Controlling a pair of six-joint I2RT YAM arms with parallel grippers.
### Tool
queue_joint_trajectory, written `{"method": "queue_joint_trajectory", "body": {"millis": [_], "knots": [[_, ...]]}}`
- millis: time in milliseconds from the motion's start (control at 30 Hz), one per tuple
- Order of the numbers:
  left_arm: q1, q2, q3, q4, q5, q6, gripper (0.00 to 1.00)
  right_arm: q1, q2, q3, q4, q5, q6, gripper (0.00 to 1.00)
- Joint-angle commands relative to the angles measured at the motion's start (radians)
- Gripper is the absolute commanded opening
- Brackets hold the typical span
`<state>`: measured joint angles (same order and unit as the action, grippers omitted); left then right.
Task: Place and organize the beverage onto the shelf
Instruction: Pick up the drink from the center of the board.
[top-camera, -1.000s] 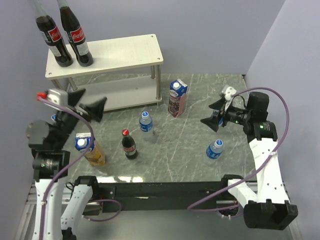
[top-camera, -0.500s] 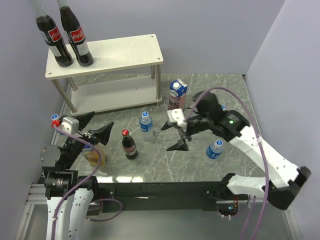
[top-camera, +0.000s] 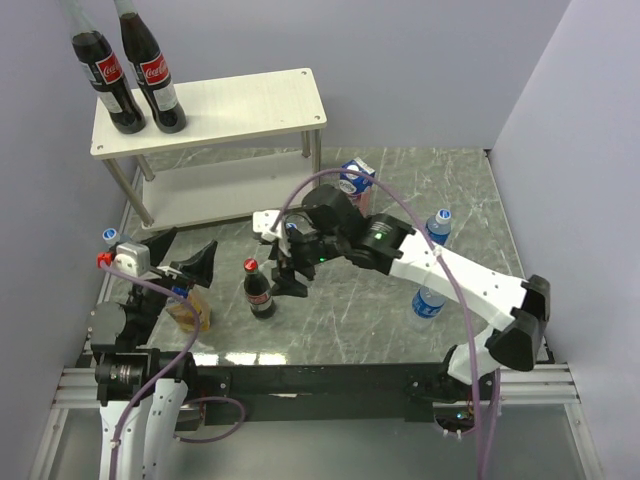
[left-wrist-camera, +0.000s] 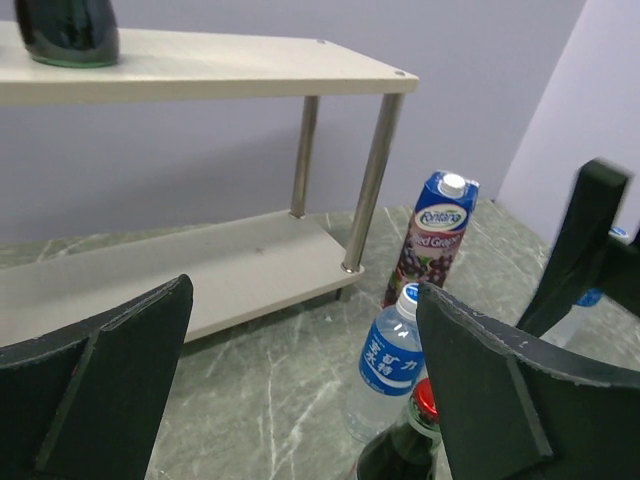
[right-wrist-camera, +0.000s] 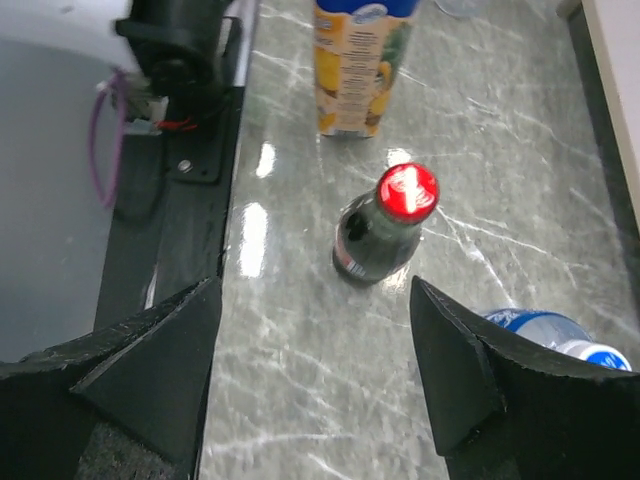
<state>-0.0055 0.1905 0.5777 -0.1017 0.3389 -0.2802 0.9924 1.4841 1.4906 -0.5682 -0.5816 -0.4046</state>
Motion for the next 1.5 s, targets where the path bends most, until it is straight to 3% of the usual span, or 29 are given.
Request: {"method": "queue_joint_trajectory", "body": {"millis": [0,367,767,867,933,1133,1467], "knots": [[0.002,-0.028,0.005,0.027,-0.057,-0.01,0.99,0.023,0.047,0.074,0.097,0.133,0.098,0.82],[0.002,-0.033,0.01,-0.001,-0.047,-0.001,0.99,0.081,0.173,0.119,0.131,0.229,0.164,0.8],[0.002,-0.071,0.016,-0.02,-0.09,0.004,1.0,0.106,0.265,0.171,0.146,0.23,0.213,0.74],[0.002,-0.072,0.017,-0.023,-0.101,0.007,0.99,0.117,0.298,0.212,0.123,0.226,0.214,0.66],[0.002,-0.074,0.017,-0.024,-0.106,0.007,0.99,0.121,0.311,0.227,0.103,0.224,0.208,0.54],[0.002,-0.074,0.016,-0.024,-0.103,0.007,1.0,0.129,0.288,0.24,0.085,0.246,0.188,0.03],[0.002,-0.046,0.008,0.01,-0.017,-0.019,1.0,0.126,0.127,0.229,0.054,0.347,0.141,0.0]]}}
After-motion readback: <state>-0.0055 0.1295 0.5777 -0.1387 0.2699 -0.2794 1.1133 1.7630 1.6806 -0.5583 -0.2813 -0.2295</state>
